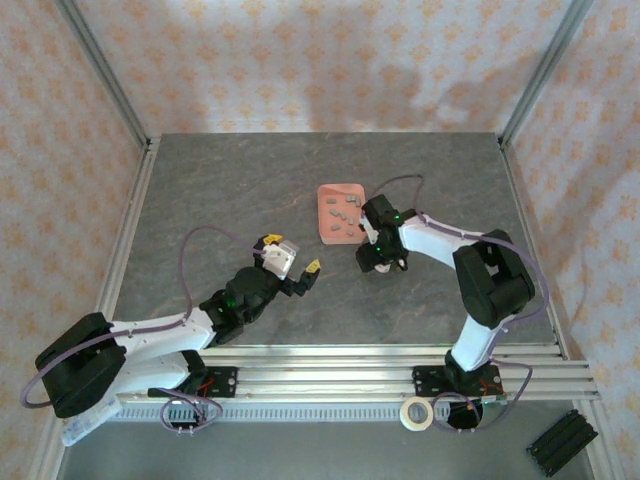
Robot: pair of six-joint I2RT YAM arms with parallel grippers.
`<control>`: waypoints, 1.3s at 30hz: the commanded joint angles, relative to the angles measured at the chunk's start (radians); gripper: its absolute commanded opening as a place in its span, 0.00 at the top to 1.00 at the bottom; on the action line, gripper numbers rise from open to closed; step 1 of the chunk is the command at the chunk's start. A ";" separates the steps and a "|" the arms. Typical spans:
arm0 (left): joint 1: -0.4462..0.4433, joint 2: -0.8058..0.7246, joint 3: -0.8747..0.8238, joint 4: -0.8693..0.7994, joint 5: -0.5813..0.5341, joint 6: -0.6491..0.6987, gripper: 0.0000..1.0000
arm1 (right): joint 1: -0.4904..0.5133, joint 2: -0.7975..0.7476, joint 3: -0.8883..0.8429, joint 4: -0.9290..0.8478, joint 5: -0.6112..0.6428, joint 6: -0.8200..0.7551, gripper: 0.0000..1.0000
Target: Load the staples into the stapler
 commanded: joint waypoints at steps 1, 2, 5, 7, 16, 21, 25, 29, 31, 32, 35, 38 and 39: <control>0.002 -0.010 -0.014 -0.005 -0.028 -0.005 0.00 | -0.002 0.022 0.028 0.011 -0.010 -0.006 0.35; 0.001 -0.008 -0.014 -0.003 -0.027 -0.006 0.00 | -0.002 0.032 0.032 0.013 -0.009 -0.004 0.41; 0.001 -0.002 -0.011 0.000 -0.022 -0.008 0.00 | -0.002 0.048 0.055 -0.012 -0.005 -0.003 0.62; 0.002 -0.004 -0.010 -0.003 -0.017 -0.011 0.00 | -0.002 0.024 0.042 -0.006 -0.014 0.011 0.67; 0.001 -0.049 -0.010 -0.062 0.061 -0.029 0.00 | -0.002 -0.261 -0.134 0.177 -0.127 0.245 0.70; -0.002 -0.066 -0.003 -0.090 0.115 -0.077 0.02 | -0.001 -0.452 -0.326 0.448 -0.184 0.518 0.71; -0.005 -0.052 -0.007 -0.065 0.179 -0.115 0.06 | 0.025 -0.544 -0.460 0.658 -0.189 0.713 0.77; -0.015 0.001 -0.022 0.024 0.189 -0.152 0.07 | 0.100 -0.557 -0.512 0.760 -0.137 0.780 0.78; -0.019 0.025 -0.020 0.044 0.187 -0.155 0.07 | 0.130 -0.557 -0.517 0.790 -0.125 0.792 0.79; -0.021 0.034 -0.020 0.051 0.188 -0.153 0.08 | 0.142 -0.557 -0.519 0.805 -0.119 0.800 0.79; -0.024 0.055 -0.019 0.083 0.189 -0.151 0.08 | 0.166 -0.557 -0.530 0.869 -0.123 0.828 0.79; -0.024 0.062 -0.016 0.086 0.193 -0.151 0.09 | 0.179 -0.542 -0.534 0.909 -0.133 0.853 0.79; -0.025 0.062 -0.015 0.087 0.195 -0.149 0.10 | 0.185 -0.538 -0.536 0.921 -0.134 0.859 0.79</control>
